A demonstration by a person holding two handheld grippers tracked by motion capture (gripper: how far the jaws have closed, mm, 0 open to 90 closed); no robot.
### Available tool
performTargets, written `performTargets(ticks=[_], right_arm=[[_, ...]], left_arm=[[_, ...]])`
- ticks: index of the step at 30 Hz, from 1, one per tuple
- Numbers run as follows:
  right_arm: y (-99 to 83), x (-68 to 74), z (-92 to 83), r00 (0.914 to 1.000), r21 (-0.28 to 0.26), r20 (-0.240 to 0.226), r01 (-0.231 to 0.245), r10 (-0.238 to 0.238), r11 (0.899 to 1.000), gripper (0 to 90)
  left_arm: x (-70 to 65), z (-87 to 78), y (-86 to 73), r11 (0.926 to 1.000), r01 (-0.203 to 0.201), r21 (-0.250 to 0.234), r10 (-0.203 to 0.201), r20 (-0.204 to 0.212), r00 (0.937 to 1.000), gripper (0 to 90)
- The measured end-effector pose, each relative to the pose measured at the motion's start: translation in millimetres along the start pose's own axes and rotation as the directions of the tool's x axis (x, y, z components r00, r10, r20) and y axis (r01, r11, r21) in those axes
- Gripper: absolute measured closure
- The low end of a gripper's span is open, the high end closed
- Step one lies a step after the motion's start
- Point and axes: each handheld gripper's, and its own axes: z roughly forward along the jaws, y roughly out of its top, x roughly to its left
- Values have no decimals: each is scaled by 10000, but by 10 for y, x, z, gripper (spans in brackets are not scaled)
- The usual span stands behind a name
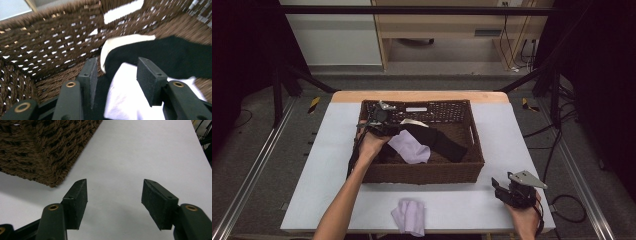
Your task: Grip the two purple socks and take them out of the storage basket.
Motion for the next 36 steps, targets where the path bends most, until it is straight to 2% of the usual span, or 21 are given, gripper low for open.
performTargets(ticks=[4, 6, 12, 17, 19, 23, 25, 28, 30, 34, 36], right_arm=[[-1, 6, -1, 10000, 10, 25, -20, 20, 10000, 377], [-1, 3, 0, 10000, -5, 17, -2, 2, 10000, 377], [1, 10, 7, 10000, 26, -25, -1, 1, 10000, 377], [3, 6, 1, 10000, 15, -10, -48, 48, 10000, 378], [4, 6, 4, 10000, 13, -18, -57, 57, 10000, 378], [4, 9, 4, 10000, 13, -12, -47, 47, 10000, 378], [3, 7, 1, 10000, 1, -4, -31, 31, 10000, 378], [3, 7, 1, 10000, 19, -2, -41, 41, 10000, 378], [3, 9, 1, 10000, 22, 6, -35, 35, 10000, 379], [1, 6, -1, 10000, 25, 20, -26, 26, 10000, 379], [1, 3, -7, 10000, 25, 13, -50, 50, 10000, 379]], left_arm=[[15, 121, -22, 9973, -13, 733, 4, 129, 9999, 508], [4, 163, -30, 9942, -162, 1066, 147, 140, 9998, 511], [-36, 227, -41, 9856, -689, 1543, 682, 102, 9976, 520], [-71, 284, -45, 9740, -1092, 1987, 1086, 138, 9940, 543], [-71, 296, -51, 9700, -1095, 2170, 1085, 168, 9940, 563], [-72, 339, -76, 9555, -1057, 2753, 1029, 248, 9944, 630], [-74, 344, -79, 9531, -1008, 2855, 968, 280, 9949, 663], [-65, 346, -84, 9478, -871, 3066, 806, 337, 9962, 759], [-56, 335, -82, 9488, -721, 3076, 613, 446, 9971, 815], [-52, 307, -84, 9523, -626, 2986, 498, 505, 9975, 833], [-43, 255, -76, 9649, -501, 2578, 366, 569, 9977, 836]])
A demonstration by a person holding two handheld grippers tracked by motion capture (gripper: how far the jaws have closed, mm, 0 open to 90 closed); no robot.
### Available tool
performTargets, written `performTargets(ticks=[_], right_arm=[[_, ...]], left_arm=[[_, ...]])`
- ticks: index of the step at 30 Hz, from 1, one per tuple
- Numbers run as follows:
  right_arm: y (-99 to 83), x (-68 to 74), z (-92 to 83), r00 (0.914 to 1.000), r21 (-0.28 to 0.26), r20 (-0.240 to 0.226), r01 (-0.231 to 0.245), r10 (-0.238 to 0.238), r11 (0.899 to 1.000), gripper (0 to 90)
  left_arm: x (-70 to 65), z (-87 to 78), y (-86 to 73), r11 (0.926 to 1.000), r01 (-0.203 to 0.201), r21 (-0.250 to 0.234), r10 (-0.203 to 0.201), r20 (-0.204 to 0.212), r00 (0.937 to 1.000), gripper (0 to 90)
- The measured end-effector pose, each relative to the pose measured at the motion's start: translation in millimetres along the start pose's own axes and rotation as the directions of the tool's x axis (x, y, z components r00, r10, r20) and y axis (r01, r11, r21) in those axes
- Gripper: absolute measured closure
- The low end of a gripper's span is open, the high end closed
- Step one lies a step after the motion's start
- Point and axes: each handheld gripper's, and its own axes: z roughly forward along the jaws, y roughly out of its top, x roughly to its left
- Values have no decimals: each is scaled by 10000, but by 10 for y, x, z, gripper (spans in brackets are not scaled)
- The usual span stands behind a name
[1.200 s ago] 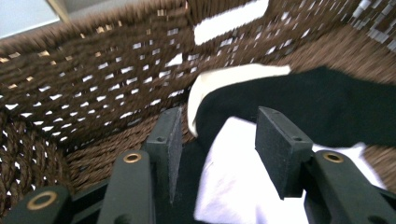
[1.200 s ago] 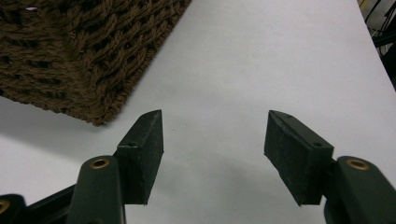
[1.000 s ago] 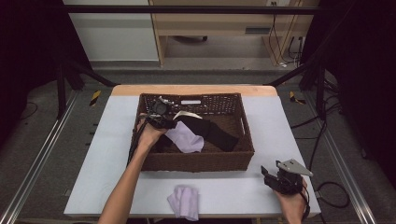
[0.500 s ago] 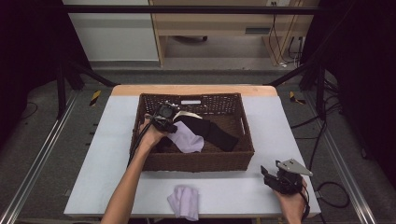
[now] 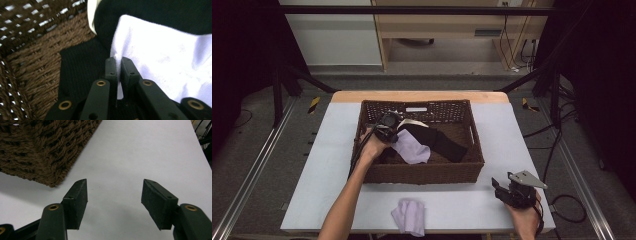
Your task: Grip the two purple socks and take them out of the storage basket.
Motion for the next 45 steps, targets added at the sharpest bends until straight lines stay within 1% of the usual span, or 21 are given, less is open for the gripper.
performTargets(ticks=[2, 3, 5, 8, 10, 13, 14, 17, 19, 21, 23, 27, 28, 29, 32, 33, 37, 38, 40, 41, 45], right_arm=[[0, -4, -3, 10000, -27, -5, -18, 18, 10000, 379], [0, -4, -3, 10000, -21, -11, -56, 56, 10000, 379], [-2, -7, -1, 10000, -1, 28, -52, 52, 10000, 379], [-1, -9, 1, 10000, -3, 38, -61, 61, 10000, 379], [-1, -10, -2, 10000, -7, 27, -75, 75, 10000, 379], [-2, -12, -3, 10000, -5, 40, -69, 69, 10000, 379], [-1, -13, -3, 10000, -8, 38, -71, 71, 10000, 379], [-2, -14, -2, 10000, -13, 46, -59, 59, 10000, 379], [-1, -16, 2, 10000, 1, 61, -37, 37, 10000, 379], [0, -14, 2, 10000, -4, 50, -39, 39, 10000, 379], [1, -13, 1, 10000, -8, 68, -42, 42, 10000, 379], [0, -18, -3, 9999, -19, 97, -49, 49, 10000, 379], [-1, -17, -3, 9999, -15, 105, -68, 68, 10000, 379], [-1, -18, -3, 9999, -17, 110, -57, 57, 10000, 379], [-1, -17, -4, 9999, -3, 124, -81, 81, 10000, 379], [-1, -18, -5, 9999, -7, 117, -84, 84, 10000, 379], [-2, -20, -8, 9999, -19, 133, -74, 74, 10000, 379], [-3, -19, -9, 9999, -8, 137, -86, 86, 10000, 379], [-4, -18, -8, 9999, -32, 137, -55, 56, 10000, 379], [-4, -19, -8, 9999, -29, 138, -65, 66, 10000, 379], [-3, -17, -9, 9998, -24, 161, -93, 93, 10000, 380]], left_arm=[[8, -65, -9, 9983, 78, -574, -74, 60, 10000, 838], [9, -107, -14, 9950, 230, -977, -217, 140, 9997, 838], [18, -169, -16, 9893, 298, -1427, -277, 166, 9995, 840], [2, -245, -17, 9827, 172, -1843, -178, -13, 9998, 842], [-24, -300, -22, 9737, 113, -2277, -115, 3, 9999, 842], [-49, -412, -38, 9534, 68, -3016, -68, 12, 10000, 843], [-58, -466, -52, 9431, -8, -3326, -16, -69, 10000, 842], [-78, -657, -106, 9067, -5, -4218, -7, -26, 10000, 843], [-101, -788, -144, 8794, 58, -4761, -37, 55, 10000, 843], [-144, -949, -197, 8512, -82, -5247, 182, 139, 9997, 844], [-169, -1042, -232, 8371, -123, -5469, 318, 263, 9991, 844], [-228, -1255, -327, 7887, -58, -6147, 483, 525, 9975, 847], [-242, -1301, -347, 7810, -46, -6245, 543, 606, 9967, 847], [-259, -1359, -378, 7679, -15, -6406, 600, 696, 9958, 847], [-306, -1479, -454, 7458, 12, -6662, 801, 915, 9926, 847], [-328, -1533, -492, 7351, -7, -6779, 916, 983, 9909, 847], [-377, -1688, -609, 6994, 65, -7147, 1090, 1157, 9873, 847], [-385, -1725, -636, 6922, 111, -7216, 1106, 1213, 9864, 847], [-395, -1795, -686, 6836, 130, -7297, 1158, 1261, 9852, 847], [-402, -1827, -710, 6753, 160, -7373, 1184, 1298, 9844, 847], [-438, -1940, -812, 6494, 183, -7603, 1417, 1446, 9793, 847]])
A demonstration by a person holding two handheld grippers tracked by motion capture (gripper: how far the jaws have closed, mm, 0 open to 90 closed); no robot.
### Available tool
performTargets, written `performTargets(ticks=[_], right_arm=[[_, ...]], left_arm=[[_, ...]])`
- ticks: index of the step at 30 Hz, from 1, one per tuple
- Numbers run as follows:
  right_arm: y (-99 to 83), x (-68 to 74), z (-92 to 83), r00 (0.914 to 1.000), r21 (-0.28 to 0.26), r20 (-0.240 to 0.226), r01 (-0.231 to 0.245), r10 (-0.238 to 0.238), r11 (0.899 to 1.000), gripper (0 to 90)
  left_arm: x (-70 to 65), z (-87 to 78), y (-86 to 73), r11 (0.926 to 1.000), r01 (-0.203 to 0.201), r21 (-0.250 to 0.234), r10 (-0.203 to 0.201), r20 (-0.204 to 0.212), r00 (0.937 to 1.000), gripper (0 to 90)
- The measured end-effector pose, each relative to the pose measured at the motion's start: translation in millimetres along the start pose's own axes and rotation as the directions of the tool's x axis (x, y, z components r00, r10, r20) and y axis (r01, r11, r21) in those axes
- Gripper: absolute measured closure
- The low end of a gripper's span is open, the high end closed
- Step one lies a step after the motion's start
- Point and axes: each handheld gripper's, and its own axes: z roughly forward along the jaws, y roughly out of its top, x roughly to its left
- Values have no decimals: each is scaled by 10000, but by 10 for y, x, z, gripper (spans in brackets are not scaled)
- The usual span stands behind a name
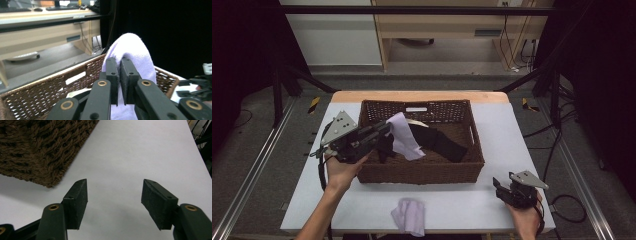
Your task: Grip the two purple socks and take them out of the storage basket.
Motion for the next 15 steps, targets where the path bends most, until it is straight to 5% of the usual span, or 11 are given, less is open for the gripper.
performTargets(ticks=[9, 15], right_arm=[[-1, 4, -3, 10000, -9, -36, -12, 12, 10000, 380], [-1, 9, -3, 10000, 16, -25, 9, -9, 10000, 380]], left_arm=[[-208, -267, -49, 9987, -171, -478, 197, 539, 9984, 847], [-317, -310, -178, 9992, -383, -100, 389, 681, 9969, 846]])
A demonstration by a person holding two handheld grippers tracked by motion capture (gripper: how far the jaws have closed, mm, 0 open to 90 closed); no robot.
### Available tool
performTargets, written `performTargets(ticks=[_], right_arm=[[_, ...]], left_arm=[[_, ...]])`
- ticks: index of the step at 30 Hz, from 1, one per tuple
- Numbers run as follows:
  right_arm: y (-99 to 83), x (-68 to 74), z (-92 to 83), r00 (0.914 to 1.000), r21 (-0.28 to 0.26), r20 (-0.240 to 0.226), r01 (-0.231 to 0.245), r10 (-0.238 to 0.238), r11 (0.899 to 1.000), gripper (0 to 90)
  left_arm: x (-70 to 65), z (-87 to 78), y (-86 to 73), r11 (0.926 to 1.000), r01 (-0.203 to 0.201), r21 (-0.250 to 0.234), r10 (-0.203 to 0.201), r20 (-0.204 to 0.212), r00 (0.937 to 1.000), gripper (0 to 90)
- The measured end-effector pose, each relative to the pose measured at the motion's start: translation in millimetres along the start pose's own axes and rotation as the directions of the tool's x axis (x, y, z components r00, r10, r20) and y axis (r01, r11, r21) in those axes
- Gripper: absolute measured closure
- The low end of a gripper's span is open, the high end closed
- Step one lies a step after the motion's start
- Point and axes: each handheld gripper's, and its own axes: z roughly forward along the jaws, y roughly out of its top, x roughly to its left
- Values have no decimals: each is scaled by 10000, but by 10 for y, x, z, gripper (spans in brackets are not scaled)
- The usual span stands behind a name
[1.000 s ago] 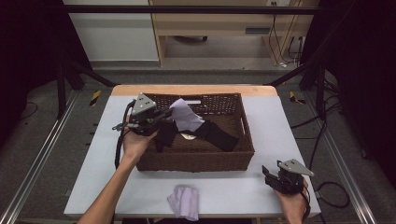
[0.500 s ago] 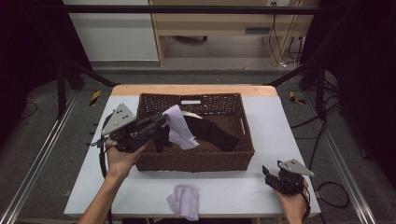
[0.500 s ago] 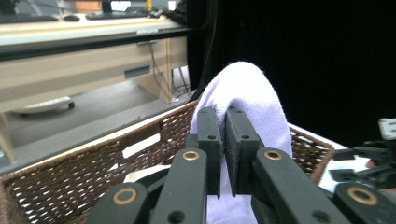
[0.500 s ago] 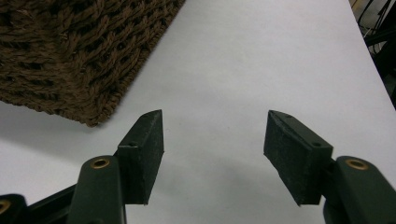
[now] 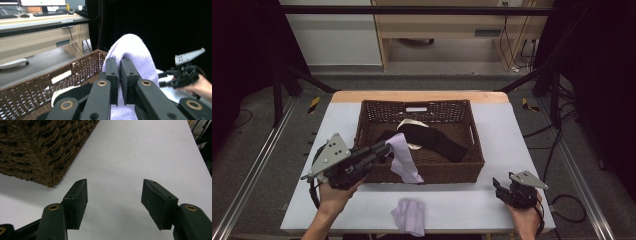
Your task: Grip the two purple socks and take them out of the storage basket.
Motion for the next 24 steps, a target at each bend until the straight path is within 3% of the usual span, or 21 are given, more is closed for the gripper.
performTargets(ticks=[8, 13, 21, 24], right_arm=[[-3, 3, 5, 10000, 17, 11, 33, -33, 10000, 380], [-5, 9, 0, 10000, 27, -9, 21, -21, 10000, 379], [-20, 8, -1, 10000, 49, -21, 55, -55, 10000, 380], [-24, 11, 0, 9999, 53, -28, 97, -97, 9999, 379]], left_arm=[[-66, 22, -258, 9981, 100, 615, -101, 11, 9999, 846], [-104, 91, -467, 9899, 92, 1415, -85, -55, 9999, 845], [-133, 216, -807, 9663, 307, 2555, -279, -145, 9995, 843], [-128, 282, -931, 9516, 369, 3050, -331, -174, 9993, 839]])
